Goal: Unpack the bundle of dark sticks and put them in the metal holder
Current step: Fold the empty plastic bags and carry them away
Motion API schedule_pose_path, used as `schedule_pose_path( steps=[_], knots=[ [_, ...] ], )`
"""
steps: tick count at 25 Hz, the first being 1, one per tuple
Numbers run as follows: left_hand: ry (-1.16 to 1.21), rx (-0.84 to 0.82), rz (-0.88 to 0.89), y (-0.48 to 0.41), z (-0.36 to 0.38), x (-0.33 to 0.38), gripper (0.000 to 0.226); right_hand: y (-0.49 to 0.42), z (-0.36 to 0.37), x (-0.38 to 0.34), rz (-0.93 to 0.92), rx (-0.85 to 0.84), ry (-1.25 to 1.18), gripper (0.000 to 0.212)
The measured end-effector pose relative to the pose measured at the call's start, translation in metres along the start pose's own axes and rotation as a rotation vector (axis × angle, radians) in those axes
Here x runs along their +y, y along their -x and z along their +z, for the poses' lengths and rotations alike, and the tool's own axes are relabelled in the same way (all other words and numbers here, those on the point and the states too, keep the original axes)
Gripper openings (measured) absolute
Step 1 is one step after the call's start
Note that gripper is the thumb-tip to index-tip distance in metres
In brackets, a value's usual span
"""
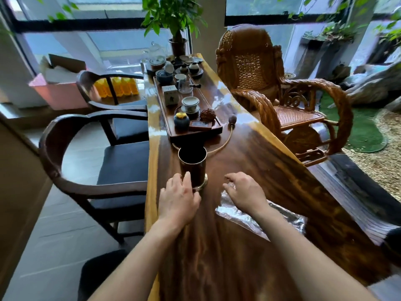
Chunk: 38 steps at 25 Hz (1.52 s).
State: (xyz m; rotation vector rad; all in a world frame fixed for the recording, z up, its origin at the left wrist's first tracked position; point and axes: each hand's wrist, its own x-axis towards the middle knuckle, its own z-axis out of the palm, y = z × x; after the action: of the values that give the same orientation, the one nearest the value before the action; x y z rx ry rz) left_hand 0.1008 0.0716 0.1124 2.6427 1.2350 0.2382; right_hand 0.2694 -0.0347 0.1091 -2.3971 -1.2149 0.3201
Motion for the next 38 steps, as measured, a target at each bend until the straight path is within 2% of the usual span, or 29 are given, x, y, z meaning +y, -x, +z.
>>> schedule_pose_path(
  steps=[6,9,12,15,18,21,23,26,30,32,34,38],
  knots=[
    [-0.018,-0.16,0.045,0.031,0.047,0.038,0.065,0.045,-0.004,0.075,0.155,-0.13,0.152,0.04],
    [0.036,-0.295,0.034,0.04,0.078,0.055,0.062,0.053,0.005,0.107,0.211,-0.157,0.187,0.04],
    [0.324,-0.498,-0.196,0.041,0.105,0.072,0.056,0.052,0.009,0.136,0.319,-0.144,0.224,0.039],
    [0.454,-0.576,-0.367,0.042,0.126,0.09,0.049,0.045,0.017,0.161,0.385,-0.159,0.29,0.04],
    [0.624,-0.554,-0.582,0.039,0.141,0.102,0.049,0.035,0.025,0.176,0.39,-0.215,0.302,0.041],
    [1.057,-0.474,-0.924,0.028,0.153,0.117,0.041,0.028,0.032,0.185,0.409,-0.229,0.287,0.04],
    [1.151,-0.44,-0.993,0.022,0.159,0.127,0.028,0.029,0.037,0.187,0.413,-0.2,0.272,0.041],
    [1.096,-0.305,-0.955,0.016,0.162,0.13,0.007,0.033,0.044,0.187,0.423,-0.154,0.231,0.045],
    [1.045,-0.252,-0.739,0.017,0.143,0.108,0.016,0.037,0.043,0.174,0.486,-0.164,0.071,0.047],
    [1.096,-0.256,-0.635,0.02,0.127,0.092,0.016,0.04,0.042,0.159,0.515,-0.221,-0.168,0.048],
    [1.173,-0.253,-0.556,0.021,0.106,0.076,0.013,0.043,0.039,0.14,0.533,-0.253,-0.524,0.041],
    [1.166,-0.226,-0.414,0.019,0.054,0.04,0.012,0.048,0.02,0.096,0.506,-0.178,-0.945,0.017]
  ],
)
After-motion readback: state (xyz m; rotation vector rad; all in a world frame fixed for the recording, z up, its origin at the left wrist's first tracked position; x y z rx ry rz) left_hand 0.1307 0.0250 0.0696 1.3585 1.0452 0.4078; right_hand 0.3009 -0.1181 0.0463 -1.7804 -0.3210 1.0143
